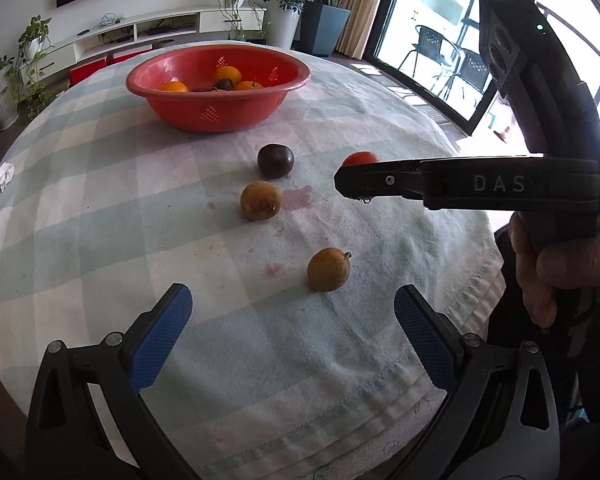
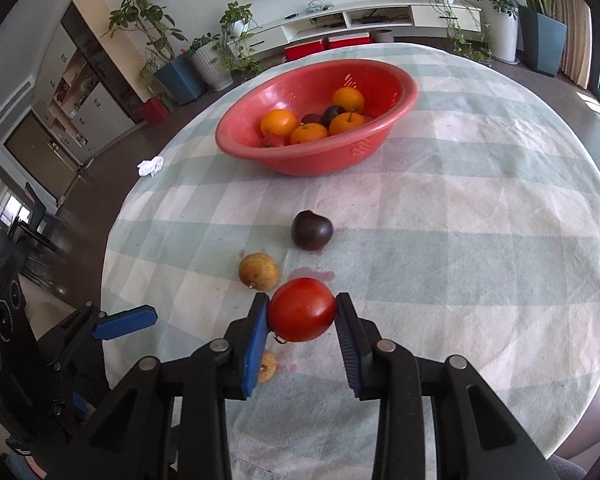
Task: Organize fruits
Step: 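Close the right tool on a red tomato while the left tool grasps a brown fruit, then carry the tomato with the right tool over the colander while the left tool carries the brown fruit, then open the left tool to drop the brown fruit while the right tool releases the tomato, then move both tools back toward the dark plum and brown fruit on the cloth, then close the left tool on the last brown round fruit, then close the right tool on the dark plum while the left tool lifts the brown fruit, then carry the plum with the right tool over the colander while the left tool carries the brown fruit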
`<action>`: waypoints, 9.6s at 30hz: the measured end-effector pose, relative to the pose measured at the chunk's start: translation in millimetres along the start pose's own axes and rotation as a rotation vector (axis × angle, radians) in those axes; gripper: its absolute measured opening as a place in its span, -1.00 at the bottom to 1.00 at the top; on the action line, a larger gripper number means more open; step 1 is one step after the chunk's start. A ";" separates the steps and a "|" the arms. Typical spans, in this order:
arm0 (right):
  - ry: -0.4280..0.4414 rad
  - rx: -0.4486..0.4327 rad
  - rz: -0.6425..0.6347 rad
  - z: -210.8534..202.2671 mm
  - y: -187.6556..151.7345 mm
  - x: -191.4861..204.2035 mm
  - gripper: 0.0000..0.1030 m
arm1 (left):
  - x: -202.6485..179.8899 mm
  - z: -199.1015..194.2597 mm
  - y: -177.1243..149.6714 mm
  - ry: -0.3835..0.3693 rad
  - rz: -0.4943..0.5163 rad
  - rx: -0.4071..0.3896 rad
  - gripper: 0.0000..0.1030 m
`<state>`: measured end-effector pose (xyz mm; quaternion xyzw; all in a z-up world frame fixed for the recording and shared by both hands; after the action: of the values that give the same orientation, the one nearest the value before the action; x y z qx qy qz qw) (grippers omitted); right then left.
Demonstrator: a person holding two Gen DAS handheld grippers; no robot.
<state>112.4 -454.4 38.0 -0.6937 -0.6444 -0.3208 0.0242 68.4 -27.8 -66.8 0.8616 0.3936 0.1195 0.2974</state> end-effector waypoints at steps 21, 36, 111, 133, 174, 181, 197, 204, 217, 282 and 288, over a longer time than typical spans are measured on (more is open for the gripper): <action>0.053 -0.049 0.074 -14.8 4.0 -27.8 -0.30 | -14.5 37.5 19.6 -0.069 0.152 0.108 -0.39; 0.052 -0.057 0.067 -19.4 4.1 -25.8 -0.30 | -3.0 22.2 14.3 -0.083 0.109 0.066 -0.54; -0.059 -0.180 -0.079 14.9 137.7 17.9 0.46 | 113.7 6.1 140.4 0.223 0.076 -0.148 1.00; 0.052 -0.143 0.114 -39.3 -3.4 -31.8 0.71 | 38.1 13.4 28.7 0.180 0.013 0.036 1.00; 0.021 -0.174 0.145 -51.7 -19.5 -40.5 0.70 | 38.1 54.5 44.5 0.118 0.026 0.079 0.09; 0.019 -0.174 0.138 -51.6 -18.1 -39.5 0.70 | 37.2 59.8 45.7 0.109 0.032 0.084 -0.15; -0.002 -0.163 0.093 -46.7 -12.0 -31.1 0.67 | 34.1 54.3 41.9 0.090 0.039 0.049 -0.48; -0.036 -0.143 -0.039 -27.2 9.3 -7.8 0.64 | 40.0 32.1 24.6 0.093 -0.009 0.018 -0.48; -0.067 0.011 -0.351 47.0 26.8 29.4 0.29 | 55.7 11.9 3.8 0.079 -0.077 -0.018 -0.48; -0.001 -0.196 -0.266 -20.5 143.7 34.4 -0.38 | 140.8 3.1 149.2 0.208 0.021 -0.084 -0.48; -0.030 -0.144 -0.266 16.5 155.9 47.2 -0.38 | 155.6 48.0 170.4 0.210 0.043 -0.030 -0.48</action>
<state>259.3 -431.8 106.7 -0.6070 -0.7062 -0.3560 -0.0781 295.9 -18.7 -6.0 0.8480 0.4023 0.2215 0.2646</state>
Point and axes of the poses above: each gripper's, at about its wrist camera, not at the fingertips, and z roughly the way its jaws point, x to its left, y to its top, the point moved 3 cm from there along z, roughly the way its jaws point, and after that the axes turned 15 degrees about z, right-handed, at the moved point
